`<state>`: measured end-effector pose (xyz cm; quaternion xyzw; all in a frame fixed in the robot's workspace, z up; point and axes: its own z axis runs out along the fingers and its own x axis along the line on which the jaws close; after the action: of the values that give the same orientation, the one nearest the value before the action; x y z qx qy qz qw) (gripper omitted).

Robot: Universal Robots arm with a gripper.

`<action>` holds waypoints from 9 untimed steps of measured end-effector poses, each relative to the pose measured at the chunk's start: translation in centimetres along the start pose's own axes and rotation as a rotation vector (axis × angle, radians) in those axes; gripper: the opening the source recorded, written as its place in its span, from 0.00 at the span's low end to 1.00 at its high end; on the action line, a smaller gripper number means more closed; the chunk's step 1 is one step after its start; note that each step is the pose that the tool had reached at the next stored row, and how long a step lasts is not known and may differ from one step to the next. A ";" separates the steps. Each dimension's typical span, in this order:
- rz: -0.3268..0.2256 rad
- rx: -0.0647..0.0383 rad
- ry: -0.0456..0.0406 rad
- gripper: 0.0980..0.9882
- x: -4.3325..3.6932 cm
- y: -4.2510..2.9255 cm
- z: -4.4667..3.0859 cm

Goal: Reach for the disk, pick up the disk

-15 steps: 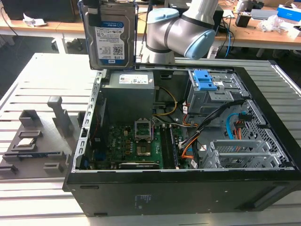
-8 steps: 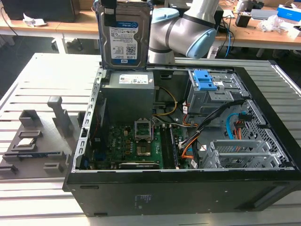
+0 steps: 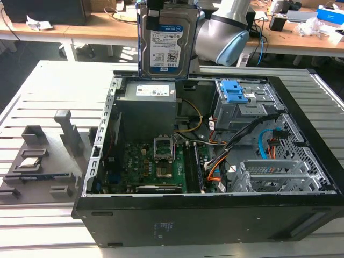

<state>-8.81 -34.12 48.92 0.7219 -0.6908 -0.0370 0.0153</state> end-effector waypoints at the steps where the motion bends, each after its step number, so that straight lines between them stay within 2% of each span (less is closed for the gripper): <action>1: 0.000 0.000 0.0000 0.30 -0.03 -0.56 -0.04; 2: -0.001 -0.001 -0.0001 0.30 -0.05 -0.90 -0.06; 3: -0.001 -0.001 0.0000 0.30 -0.08 -1.56 -0.11; 4: -0.001 -0.002 0.0000 0.30 -0.14 -2.56 -0.18; 6: -0.002 -0.003 -0.0001 0.30 -0.19 -3.31 -0.23; 7: -0.002 -0.003 0.0001 0.30 -0.24 -4.22 -0.30; 9: -0.002 -0.004 0.0000 0.30 -0.32 -5.23 -0.37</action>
<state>-3.58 -33.58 48.92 0.7227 -0.6899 -0.0384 0.0167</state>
